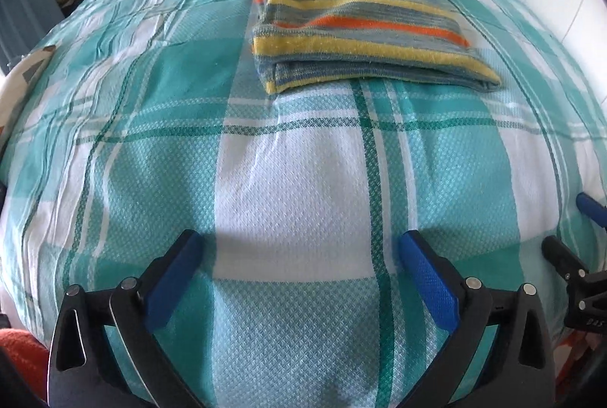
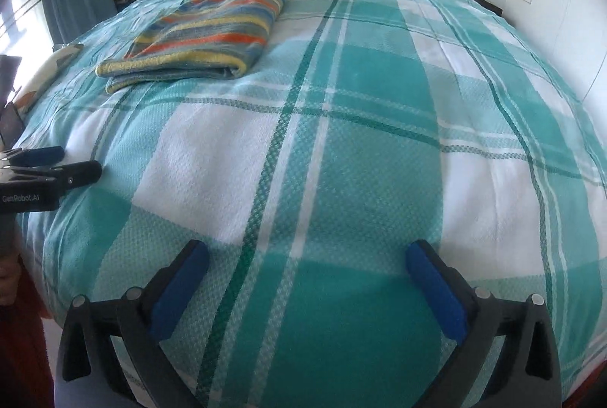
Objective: Fold small clothes
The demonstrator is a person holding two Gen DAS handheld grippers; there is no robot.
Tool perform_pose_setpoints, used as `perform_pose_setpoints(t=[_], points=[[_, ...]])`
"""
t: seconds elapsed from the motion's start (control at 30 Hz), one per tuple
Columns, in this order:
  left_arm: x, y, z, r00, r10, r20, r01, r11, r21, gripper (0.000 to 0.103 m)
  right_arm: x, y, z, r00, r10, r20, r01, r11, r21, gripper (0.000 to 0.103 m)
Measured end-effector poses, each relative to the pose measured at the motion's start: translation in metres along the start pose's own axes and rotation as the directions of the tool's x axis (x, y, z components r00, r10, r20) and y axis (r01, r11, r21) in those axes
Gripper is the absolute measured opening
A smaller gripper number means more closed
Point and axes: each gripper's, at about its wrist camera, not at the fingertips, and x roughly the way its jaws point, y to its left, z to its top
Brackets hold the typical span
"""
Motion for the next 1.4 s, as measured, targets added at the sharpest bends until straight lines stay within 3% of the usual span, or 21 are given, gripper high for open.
perform_pose_setpoints(t=[1.1, 1.17, 1.23, 1.33, 1.4], points=[[-0.001, -0.005, -0.001, 1.0, 0.013, -0.024, -0.012, 0.999, 0.03, 0.103, 0.002, 0.007, 0.0, 0.998, -0.044, -0.045, 0.043, 0.999, -0.019, 0.103], [-0.009, 0.002, 0.006, 0.998, 0.005, -0.064, -0.002, 0.999, 0.037, 0.102, 0.0, 0.001, 0.006, 0.996, -0.007, -0.093, 0.009, 1.0, 0.011, 0.103], [-0.031, 0.022, 0.018, 1.0, 0.011, 0.008, -0.011, 1.0, 0.004, 0.101, -0.007, -0.01, 0.017, 0.987, 0.074, -0.139, -0.067, 0.996, 0.055, 0.102], [-0.049, 0.064, 0.051, 0.982, -0.118, 0.146, 0.135, 0.985, -0.109, 0.102, -0.024, -0.044, 0.045, 0.967, 0.249, -0.045, -0.235, 0.95, 0.207, 0.101], [-0.036, 0.088, 0.085, 0.963, -0.22, 0.159, 0.247, 0.951, -0.185, 0.102, -0.023, -0.057, 0.077, 0.949, 0.314, 0.013, -0.308, 0.921, 0.237, 0.101]])
